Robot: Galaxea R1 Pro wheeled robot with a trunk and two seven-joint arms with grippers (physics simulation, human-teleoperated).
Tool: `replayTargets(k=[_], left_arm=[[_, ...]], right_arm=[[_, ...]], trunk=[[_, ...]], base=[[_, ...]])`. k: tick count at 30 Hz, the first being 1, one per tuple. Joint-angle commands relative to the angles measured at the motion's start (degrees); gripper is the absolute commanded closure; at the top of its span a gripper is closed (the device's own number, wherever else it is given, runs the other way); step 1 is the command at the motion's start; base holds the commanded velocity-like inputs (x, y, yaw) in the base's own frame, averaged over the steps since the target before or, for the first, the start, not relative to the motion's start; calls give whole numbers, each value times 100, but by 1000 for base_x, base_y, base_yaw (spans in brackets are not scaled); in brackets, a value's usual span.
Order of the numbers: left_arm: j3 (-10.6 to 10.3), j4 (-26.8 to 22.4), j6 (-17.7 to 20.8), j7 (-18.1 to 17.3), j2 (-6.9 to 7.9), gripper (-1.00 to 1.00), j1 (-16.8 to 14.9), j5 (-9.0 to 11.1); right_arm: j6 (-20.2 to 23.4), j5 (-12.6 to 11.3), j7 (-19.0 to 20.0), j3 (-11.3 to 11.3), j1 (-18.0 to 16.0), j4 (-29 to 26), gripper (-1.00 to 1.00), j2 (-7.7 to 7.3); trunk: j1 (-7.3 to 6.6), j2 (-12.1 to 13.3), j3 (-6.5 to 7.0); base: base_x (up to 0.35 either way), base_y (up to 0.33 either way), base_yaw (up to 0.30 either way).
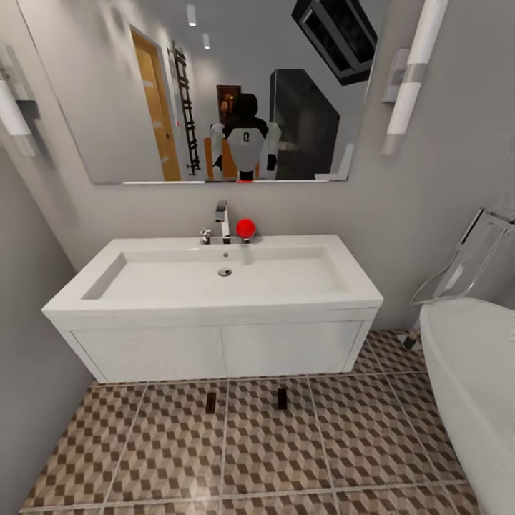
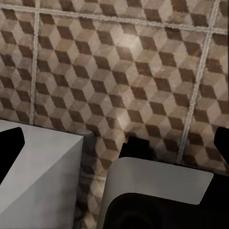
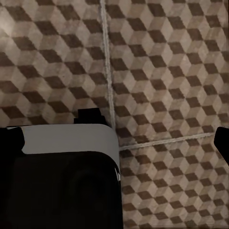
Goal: Take the four mousetraps from the cabinet in the bathroom and place them on the bathroom floor. Make sure all four end up on the same floor surface, and ensure that at least two of them are either under or directly next to the same bathroom sink.
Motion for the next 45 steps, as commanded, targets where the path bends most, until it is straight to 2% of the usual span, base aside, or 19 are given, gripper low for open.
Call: replayTargets(k=[1, 16, 45], left_arm=[[-49, -26, -16, 46, 10, -100, -1, 46], [-49, -28, -7, 44, 14, -100, -1, 78], [-49, -74, -7, 37, -21, -100, 2, 82]], right_arm=[[-28, -53, -7, 48, -6, 12, -100, 4], [-44, -44, -5, 48, -5, 1, -100, 5], [-36, -28, -7, 48, -5, 21, -100, 4]], trunk=[[0, -3, -5], [0, -3, 21], [0, -3, 155]], base=[[0, 0, -235], [0, 0, -270], [0, 0, -269]])
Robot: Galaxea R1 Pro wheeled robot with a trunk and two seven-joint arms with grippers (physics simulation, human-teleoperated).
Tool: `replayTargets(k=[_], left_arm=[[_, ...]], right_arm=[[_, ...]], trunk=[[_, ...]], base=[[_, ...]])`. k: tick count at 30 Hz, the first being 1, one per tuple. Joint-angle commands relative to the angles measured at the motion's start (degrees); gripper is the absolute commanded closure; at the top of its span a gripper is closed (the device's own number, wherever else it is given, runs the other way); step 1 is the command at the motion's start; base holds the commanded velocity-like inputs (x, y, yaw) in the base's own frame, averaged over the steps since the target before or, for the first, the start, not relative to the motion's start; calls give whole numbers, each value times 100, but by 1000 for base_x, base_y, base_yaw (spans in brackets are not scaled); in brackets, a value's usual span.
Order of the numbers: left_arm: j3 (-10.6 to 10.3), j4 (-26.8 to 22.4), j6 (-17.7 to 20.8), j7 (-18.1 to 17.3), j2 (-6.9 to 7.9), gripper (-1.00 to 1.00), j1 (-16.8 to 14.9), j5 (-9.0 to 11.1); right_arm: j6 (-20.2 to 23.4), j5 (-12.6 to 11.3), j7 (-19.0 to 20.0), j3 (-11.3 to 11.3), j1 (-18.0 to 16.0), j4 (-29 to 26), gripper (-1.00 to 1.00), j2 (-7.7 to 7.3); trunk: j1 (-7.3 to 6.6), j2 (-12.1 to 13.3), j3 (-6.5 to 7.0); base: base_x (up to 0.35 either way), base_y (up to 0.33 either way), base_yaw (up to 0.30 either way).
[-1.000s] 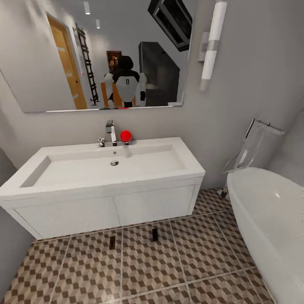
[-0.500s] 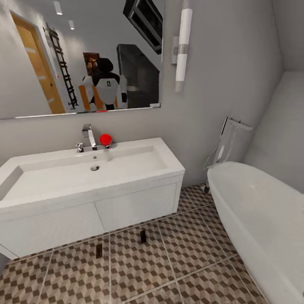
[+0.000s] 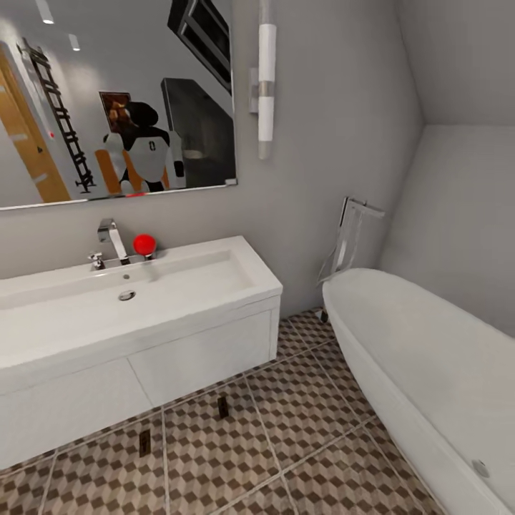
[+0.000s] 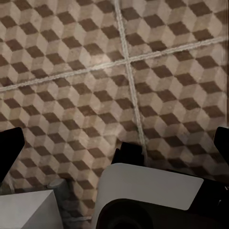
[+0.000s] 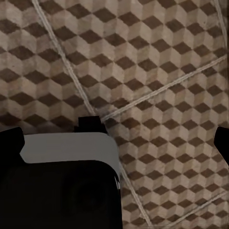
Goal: Take the four mousetraps from the cabinet in the bathroom and place them on the bathroom floor. Make sure all four end up on the same floor surface, and ensure that at least two of them are either under or directly next to the same bathroom sink.
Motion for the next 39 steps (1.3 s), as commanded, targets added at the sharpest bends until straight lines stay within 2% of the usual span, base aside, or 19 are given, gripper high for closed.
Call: replayTargets(k=[1, 39], left_arm=[[-49, -26, -15, 46, 8, -100, 0, 47], [-44, 12, -22, 46, 40, -100, 0, 50]], right_arm=[[-29, -53, -7, 47, -7, 16, -100, 5], [-16, -55, -5, 47, -7, 19, -100, 5]], trunk=[[0, -3, 0], [0, -3, 184]], base=[[0, 0, -259], [0, 0, -259]])
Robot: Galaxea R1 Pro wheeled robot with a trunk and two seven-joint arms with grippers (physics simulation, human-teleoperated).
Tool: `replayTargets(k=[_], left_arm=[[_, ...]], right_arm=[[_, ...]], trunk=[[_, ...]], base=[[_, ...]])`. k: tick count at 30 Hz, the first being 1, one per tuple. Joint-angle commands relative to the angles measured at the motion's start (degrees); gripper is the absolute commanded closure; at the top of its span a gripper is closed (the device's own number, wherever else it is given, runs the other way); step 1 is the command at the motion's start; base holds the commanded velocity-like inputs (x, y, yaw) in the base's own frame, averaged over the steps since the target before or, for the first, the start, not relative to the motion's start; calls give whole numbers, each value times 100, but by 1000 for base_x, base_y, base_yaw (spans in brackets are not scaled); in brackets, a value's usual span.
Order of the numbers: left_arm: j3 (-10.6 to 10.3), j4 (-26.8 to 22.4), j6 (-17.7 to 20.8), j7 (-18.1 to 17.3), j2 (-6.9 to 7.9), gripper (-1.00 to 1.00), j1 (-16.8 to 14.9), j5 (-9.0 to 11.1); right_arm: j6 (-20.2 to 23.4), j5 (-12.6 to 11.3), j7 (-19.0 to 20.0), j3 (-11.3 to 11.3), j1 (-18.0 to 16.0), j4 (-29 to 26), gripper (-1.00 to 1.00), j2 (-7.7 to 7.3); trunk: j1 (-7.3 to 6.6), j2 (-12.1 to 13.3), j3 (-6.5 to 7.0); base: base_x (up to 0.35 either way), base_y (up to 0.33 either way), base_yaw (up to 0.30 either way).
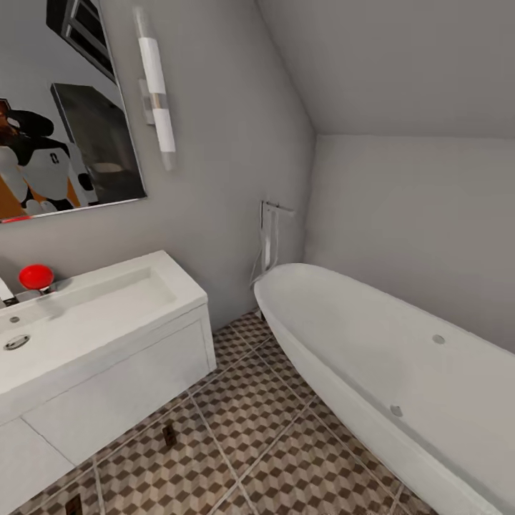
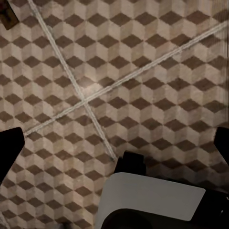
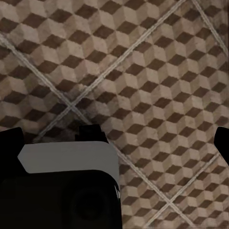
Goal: Take the four mousetraps from the cabinet in the bathroom and place them on the bathroom floor. Make sure all four end up on the same floor surface, and ensure that at least two of them are either under or directly next to the same bathroom sink.
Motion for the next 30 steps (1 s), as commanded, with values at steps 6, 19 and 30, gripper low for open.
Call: replayTargets(k=[6, 19, 30], left_arm=[[-46, -19, -21, 46, 15, -100, -4, 55], [-54, -33, -14, 46, 8, -100, -4, 31], [-53, -53, -12, 46, 0, -100, -2, 34]], right_arm=[[-26, -58, -7, 47, -7, 16, -100, 5], [-23, -59, 1, 48, -7, 56, -100, 21], [-23, -60, 6, 52, -1, 60, -100, 22]], trunk=[[0, -3, 24], [0, -3, 87], [0, -3, 140]], base=[[0, 0, -259], [0, 0, -259], [0, 0, -259]])
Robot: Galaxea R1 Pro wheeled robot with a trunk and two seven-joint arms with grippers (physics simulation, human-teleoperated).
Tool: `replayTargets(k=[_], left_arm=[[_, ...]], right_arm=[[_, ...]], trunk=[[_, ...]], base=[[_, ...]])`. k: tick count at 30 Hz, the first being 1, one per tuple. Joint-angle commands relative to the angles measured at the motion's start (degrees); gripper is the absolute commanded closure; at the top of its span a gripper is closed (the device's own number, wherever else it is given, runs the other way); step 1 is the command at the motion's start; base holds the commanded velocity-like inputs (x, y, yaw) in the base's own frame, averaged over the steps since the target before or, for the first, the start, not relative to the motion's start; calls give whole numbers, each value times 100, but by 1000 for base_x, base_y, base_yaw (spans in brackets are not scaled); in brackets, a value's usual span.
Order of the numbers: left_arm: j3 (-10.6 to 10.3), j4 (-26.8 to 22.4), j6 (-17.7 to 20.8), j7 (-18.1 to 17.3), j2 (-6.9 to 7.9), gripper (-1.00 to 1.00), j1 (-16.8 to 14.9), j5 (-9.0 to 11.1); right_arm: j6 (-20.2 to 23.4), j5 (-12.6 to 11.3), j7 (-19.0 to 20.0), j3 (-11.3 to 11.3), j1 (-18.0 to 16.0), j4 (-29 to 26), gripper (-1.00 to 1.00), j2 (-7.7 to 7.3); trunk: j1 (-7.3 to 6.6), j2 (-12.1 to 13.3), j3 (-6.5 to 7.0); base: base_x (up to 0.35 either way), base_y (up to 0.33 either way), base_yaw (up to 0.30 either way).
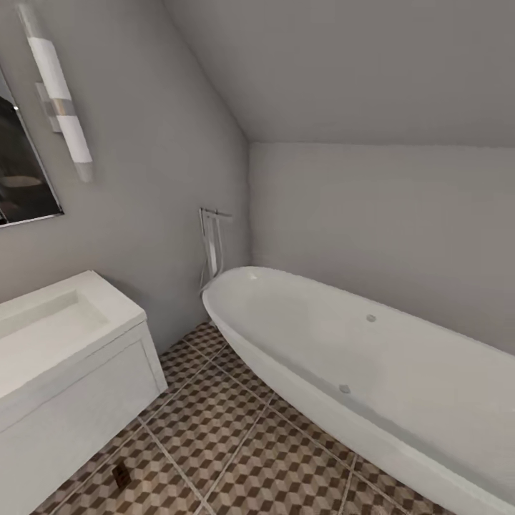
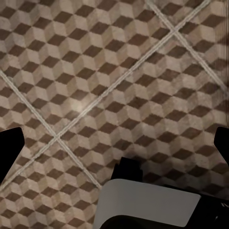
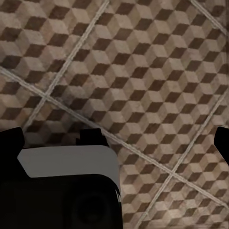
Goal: Take the four mousetraps from the cabinet in the bathroom and place them on the bathroom floor. Make sure all four end up on the same floor surface, and ensure that at least two of them are either under or directly next to the same bathroom sink.
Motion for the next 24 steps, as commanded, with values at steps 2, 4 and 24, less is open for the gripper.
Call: replayTargets(k=[2, 4, 24], left_arm=[[-50, -27, -17, 46, 7, -100, -3, 47], [-50, -27, -17, 46, 6, -100, -3, 46], [-50, -29, -17, 46, 3, -100, 2, 39]], right_arm=[[-33, -51, -6, 45, -7, 20, -100, 6], [-33, -52, -7, 45, -6, 20, -100, 6], [-33, -53, -8, 46, -6, 31, -100, 14]], trunk=[[0, -3, 3], [0, -3, 10], [0, -3, -7]], base=[[0, 0, -261], [0, 0, -262], [0, 0, -178]])
